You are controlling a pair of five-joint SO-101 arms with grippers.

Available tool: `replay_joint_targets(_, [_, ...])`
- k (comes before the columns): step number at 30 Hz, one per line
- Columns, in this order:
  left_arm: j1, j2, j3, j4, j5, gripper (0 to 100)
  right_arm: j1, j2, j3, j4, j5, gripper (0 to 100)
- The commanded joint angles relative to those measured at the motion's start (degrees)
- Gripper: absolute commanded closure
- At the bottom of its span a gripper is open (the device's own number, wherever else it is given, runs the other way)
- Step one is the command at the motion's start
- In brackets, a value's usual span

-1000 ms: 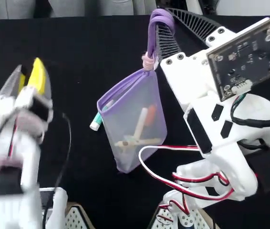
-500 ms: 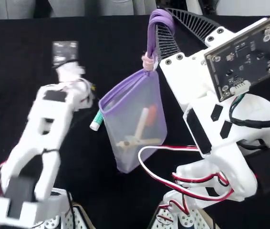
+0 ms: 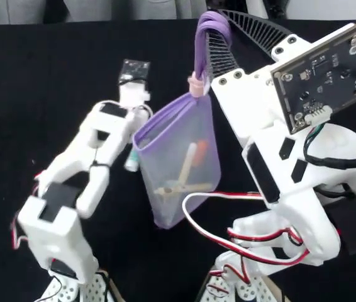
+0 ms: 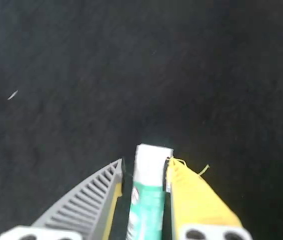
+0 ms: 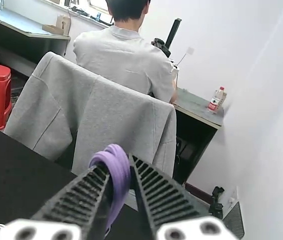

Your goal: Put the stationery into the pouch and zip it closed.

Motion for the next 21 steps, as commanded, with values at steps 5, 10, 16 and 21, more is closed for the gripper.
replay_joint_targets(5, [1.0,9.7,-9.9,0.6,-0.5,86,0.9,-1.5,0.0,1.1,0.5,98.7])
replay_joint_targets(10, [2.2,9.7,-9.5,0.7,-7.2,94,0.9,-1.5,0.0,1.1,0.5,98.7])
replay_joint_targets(16, [2.7,9.7,-10.0,2.5,-8.4,97,0.9,-1.5,0.0,1.1,0.5,98.7])
replay_joint_targets(21, [2.6,4.2,-9.5,3.1,-8.3,97,0.9,-1.5,0.0,1.1,0.5,98.7])
